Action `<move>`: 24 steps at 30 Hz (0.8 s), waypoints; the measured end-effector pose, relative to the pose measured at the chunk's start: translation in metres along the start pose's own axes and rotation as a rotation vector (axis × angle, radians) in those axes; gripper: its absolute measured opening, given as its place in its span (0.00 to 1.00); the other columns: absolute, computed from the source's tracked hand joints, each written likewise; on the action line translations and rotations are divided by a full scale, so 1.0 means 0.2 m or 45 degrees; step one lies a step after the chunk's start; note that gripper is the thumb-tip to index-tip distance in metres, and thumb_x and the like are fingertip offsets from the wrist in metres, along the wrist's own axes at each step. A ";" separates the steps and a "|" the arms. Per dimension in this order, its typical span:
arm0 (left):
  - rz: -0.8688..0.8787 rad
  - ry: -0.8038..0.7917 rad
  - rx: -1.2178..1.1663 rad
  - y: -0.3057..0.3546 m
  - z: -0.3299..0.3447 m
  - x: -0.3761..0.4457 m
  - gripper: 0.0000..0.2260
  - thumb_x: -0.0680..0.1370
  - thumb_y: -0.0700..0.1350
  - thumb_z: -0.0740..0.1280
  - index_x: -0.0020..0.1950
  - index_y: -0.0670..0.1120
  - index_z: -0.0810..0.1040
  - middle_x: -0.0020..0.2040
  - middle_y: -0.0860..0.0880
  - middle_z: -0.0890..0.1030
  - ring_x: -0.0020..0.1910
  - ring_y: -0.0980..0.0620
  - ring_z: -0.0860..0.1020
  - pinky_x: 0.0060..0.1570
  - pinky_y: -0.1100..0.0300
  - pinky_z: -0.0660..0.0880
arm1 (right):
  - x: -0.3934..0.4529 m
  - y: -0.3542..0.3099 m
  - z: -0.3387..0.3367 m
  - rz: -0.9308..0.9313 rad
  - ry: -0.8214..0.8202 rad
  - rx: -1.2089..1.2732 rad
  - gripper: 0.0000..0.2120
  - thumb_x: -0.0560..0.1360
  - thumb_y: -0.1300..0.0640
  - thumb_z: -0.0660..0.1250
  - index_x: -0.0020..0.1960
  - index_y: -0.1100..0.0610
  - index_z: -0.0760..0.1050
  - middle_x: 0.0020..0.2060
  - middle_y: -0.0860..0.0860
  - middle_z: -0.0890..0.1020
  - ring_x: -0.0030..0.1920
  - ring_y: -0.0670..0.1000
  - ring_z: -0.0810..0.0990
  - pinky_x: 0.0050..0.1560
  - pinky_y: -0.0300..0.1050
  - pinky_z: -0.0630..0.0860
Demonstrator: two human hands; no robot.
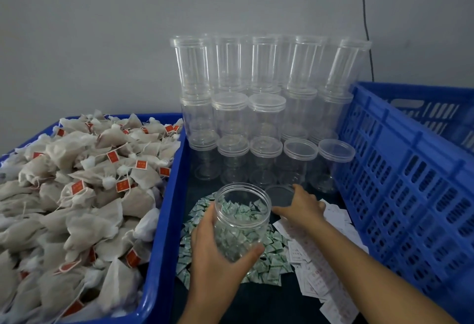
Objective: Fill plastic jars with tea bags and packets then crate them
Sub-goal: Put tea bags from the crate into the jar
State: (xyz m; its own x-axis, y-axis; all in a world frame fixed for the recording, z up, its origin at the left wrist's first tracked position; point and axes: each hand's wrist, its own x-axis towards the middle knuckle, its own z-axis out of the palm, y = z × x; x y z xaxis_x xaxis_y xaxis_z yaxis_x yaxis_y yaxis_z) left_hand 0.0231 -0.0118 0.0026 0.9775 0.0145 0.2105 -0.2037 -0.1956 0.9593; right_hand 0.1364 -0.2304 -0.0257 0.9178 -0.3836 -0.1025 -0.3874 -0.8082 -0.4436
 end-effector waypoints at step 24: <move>0.176 0.405 0.138 0.22 -0.60 0.05 0.51 0.54 0.68 0.72 0.74 0.58 0.57 0.68 0.63 0.66 0.63 0.71 0.65 0.55 0.74 0.67 | -0.18 -1.36 0.03 -1.176 -0.267 -0.152 0.18 0.82 0.57 0.63 0.37 0.43 0.62 0.34 0.42 0.70 0.34 0.40 0.69 0.30 0.33 0.65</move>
State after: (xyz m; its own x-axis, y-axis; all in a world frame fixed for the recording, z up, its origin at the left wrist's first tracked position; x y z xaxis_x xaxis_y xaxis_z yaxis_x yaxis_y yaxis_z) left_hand 0.0182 0.0969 0.0687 0.8714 0.2816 0.4016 -0.3094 -0.3199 0.8955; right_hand 0.2100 0.0065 0.0927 0.8580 0.5075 0.0798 0.5024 -0.7965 -0.3364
